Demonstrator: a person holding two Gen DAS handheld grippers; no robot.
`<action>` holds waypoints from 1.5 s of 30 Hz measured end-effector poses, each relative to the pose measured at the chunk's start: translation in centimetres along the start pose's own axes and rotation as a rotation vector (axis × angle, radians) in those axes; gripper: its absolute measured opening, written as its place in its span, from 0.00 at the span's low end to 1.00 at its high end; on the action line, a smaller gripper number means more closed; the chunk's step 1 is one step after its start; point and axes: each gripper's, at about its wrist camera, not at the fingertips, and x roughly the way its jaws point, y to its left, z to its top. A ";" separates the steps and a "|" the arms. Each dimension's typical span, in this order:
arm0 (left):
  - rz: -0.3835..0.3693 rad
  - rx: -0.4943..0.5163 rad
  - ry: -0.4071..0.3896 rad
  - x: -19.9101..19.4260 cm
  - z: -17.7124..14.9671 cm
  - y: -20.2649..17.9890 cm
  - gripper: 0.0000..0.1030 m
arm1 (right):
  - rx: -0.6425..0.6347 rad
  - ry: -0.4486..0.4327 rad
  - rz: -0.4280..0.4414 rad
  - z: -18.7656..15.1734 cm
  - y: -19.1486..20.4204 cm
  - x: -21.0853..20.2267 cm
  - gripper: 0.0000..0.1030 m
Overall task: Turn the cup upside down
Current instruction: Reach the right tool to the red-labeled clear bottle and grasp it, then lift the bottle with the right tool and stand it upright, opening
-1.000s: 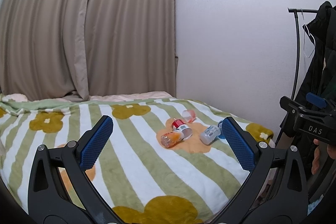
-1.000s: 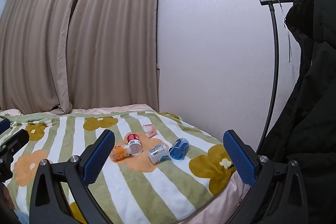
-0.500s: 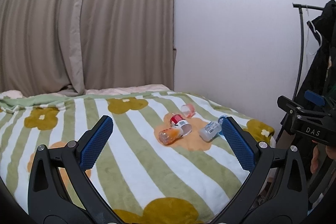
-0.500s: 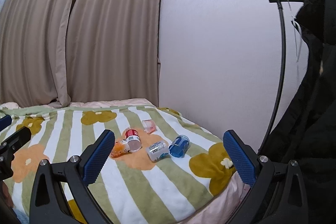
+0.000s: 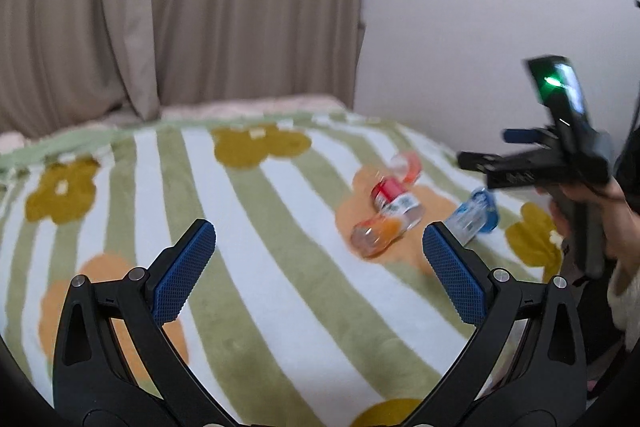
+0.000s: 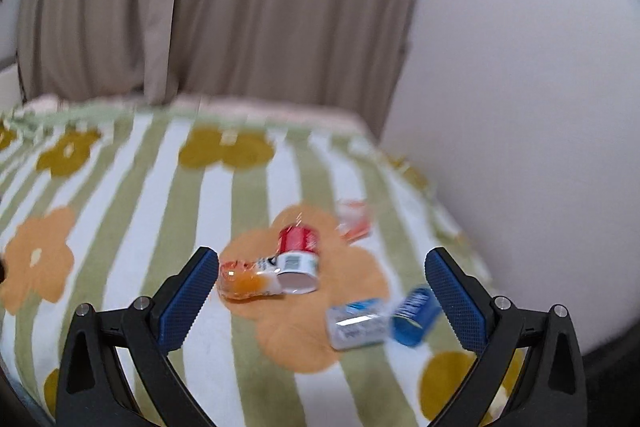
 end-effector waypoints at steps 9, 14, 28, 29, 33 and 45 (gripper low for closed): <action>-0.011 -0.064 0.138 6.7 -3.6 3.6 1.00 | 0.100 0.357 0.079 1.2 -1.1 17.5 1.00; -0.017 -0.084 0.161 7.5 -4.9 4.4 1.00 | 0.139 0.461 0.104 0.9 -1.5 21.8 0.85; -0.041 -0.060 0.165 6.4 -4.5 4.0 1.00 | 0.125 0.420 0.098 2.4 -1.9 20.1 0.54; -0.039 -0.056 0.161 5.9 -4.3 3.9 1.00 | 0.117 0.397 0.093 2.9 -2.0 19.0 0.54; -0.023 -0.059 0.147 3.7 -4.0 3.6 1.00 | 0.128 0.318 0.161 3.2 -1.7 11.8 0.54; 0.022 -0.097 0.183 -3.0 -6.9 2.2 1.00 | 0.340 0.468 0.349 -10.1 9.0 5.0 0.54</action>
